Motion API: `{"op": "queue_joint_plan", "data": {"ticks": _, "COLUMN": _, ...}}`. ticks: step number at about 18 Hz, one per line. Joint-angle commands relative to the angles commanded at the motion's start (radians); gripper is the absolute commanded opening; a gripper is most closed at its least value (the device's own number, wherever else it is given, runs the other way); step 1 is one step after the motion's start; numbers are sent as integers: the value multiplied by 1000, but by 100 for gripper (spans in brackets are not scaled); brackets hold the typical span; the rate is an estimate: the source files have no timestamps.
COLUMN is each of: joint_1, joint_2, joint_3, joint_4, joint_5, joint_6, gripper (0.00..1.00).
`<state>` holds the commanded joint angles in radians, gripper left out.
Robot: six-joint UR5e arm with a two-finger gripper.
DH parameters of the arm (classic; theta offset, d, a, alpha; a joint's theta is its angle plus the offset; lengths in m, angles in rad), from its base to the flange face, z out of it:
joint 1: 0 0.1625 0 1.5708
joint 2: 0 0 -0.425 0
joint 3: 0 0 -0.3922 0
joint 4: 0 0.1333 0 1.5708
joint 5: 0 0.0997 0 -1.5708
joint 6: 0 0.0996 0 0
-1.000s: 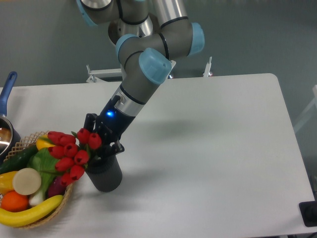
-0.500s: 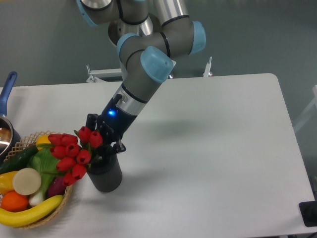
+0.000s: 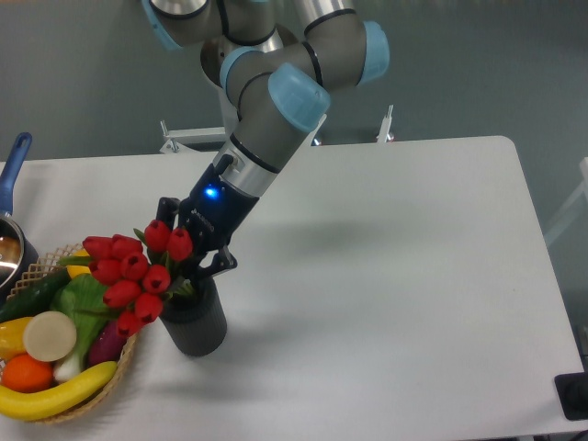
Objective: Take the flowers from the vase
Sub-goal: 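Lift the tulip bunch up out of the vase and away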
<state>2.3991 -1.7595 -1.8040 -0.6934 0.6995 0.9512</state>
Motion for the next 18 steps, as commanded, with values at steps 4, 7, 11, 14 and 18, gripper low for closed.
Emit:
{"op": "queue_joint_plan", "data": {"ticks": 4, "joint_1": -3, "joint_2": 8, "joint_3": 25, "joint_4": 0, "joint_5": -21, "joint_6": -60, "gripper": 34}}
{"op": "queue_joint_plan", "data": {"ticks": 7, "joint_1": -5, "joint_2": 29, "joint_3": 43, "joint_4": 0, "joint_5": -49, "joint_6": -123, "gripper": 34}}
{"op": "queue_joint_plan", "data": {"ticks": 11, "joint_1": -2, "joint_2": 57, "joint_3": 49, "joint_4": 0, "joint_5": -64, "joint_6": -141, "gripper": 34}}
{"op": "queue_joint_plan", "data": {"ticks": 14, "joint_1": 3, "joint_2": 78, "joint_3": 66, "joint_4": 0, "joint_5": -77, "joint_6": -157, "gripper": 34}}
{"op": "queue_joint_plan", "data": {"ticks": 18, "joint_1": 25, "joint_2": 78, "joint_3": 123, "joint_4": 0, "joint_5": -77, "joint_6": -202, "gripper": 34}}
